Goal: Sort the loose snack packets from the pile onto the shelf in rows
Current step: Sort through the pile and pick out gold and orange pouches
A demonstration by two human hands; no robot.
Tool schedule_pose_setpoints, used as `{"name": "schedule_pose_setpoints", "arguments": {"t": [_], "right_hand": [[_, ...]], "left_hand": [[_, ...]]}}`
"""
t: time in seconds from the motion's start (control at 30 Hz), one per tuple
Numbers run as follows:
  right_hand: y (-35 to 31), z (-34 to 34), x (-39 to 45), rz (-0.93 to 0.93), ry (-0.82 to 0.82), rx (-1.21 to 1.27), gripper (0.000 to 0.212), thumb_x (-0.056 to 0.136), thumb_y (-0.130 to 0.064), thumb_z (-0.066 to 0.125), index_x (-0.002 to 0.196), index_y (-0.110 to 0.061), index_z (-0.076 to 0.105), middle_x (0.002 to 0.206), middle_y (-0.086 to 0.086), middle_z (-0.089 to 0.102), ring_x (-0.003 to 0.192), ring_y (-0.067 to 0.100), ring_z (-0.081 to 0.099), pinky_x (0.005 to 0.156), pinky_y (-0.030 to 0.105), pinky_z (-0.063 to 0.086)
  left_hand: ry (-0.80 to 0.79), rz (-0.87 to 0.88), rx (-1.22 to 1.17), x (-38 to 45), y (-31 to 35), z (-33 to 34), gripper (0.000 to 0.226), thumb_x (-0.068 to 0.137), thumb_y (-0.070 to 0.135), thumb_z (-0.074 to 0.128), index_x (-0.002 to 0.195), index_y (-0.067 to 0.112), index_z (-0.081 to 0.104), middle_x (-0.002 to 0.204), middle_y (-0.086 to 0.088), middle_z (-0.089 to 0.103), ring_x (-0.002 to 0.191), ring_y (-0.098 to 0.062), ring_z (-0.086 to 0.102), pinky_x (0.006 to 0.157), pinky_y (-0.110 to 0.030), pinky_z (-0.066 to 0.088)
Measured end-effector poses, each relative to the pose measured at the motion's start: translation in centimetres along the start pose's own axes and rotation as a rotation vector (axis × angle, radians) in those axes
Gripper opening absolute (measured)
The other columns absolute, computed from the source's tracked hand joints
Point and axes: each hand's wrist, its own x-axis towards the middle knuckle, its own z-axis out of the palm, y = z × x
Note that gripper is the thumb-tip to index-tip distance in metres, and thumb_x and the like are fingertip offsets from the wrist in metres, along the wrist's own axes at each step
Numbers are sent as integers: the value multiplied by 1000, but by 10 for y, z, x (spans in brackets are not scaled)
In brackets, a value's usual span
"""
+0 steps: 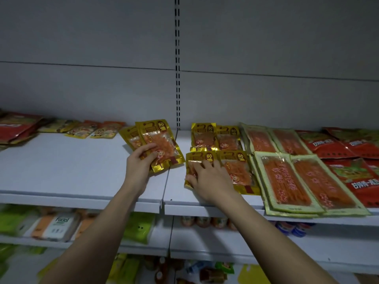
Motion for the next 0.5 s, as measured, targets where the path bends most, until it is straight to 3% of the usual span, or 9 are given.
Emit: {"name": "schedule_pose_setpoints", "arguments": {"t": [0.2, 0.3, 0.4, 0.5], "right_hand": [[-2, -4, 6, 60, -26, 51, 53, 103, -51, 28, 150, -27, 33, 150, 5, 37, 139, 32, 26, 116, 53, 22], [0, -23, -1, 19, 106, 115, 50, 104, -45, 32, 149, -23, 34, 148, 6, 39, 136, 31, 33, 109, 50, 32], [2, -42, -6, -61, 267, 457, 48, 102, -43, 44, 145, -24, 37, 139, 6, 50, 126, 29, 49, 97, 43, 45], [4, -46, -9, -83, 353, 681, 51, 96, -36, 59, 142, -27, 38, 133, 4, 53, 121, 23, 52, 92, 33, 44]], "left_hand": [[-9, -46, 19, -12, 10, 3, 23, 91, -3, 65, 105, 13, 73, 124, -7, 63, 106, -30, 68, 84, -59, 59], [-54, -78, 23, -25, 17, 10, 24, 90, -3, 66, 103, 16, 75, 123, -11, 66, 102, -30, 70, 81, -50, 61], [-137, -15, 27, -37, 28, 27, 25, 87, -6, 67, 99, 15, 72, 111, -11, 69, 92, -21, 72, 72, -33, 60], [-201, 43, 104, -51, 35, 46, 24, 87, -6, 68, 96, 17, 68, 101, -6, 71, 84, -21, 71, 61, -30, 57]]}}
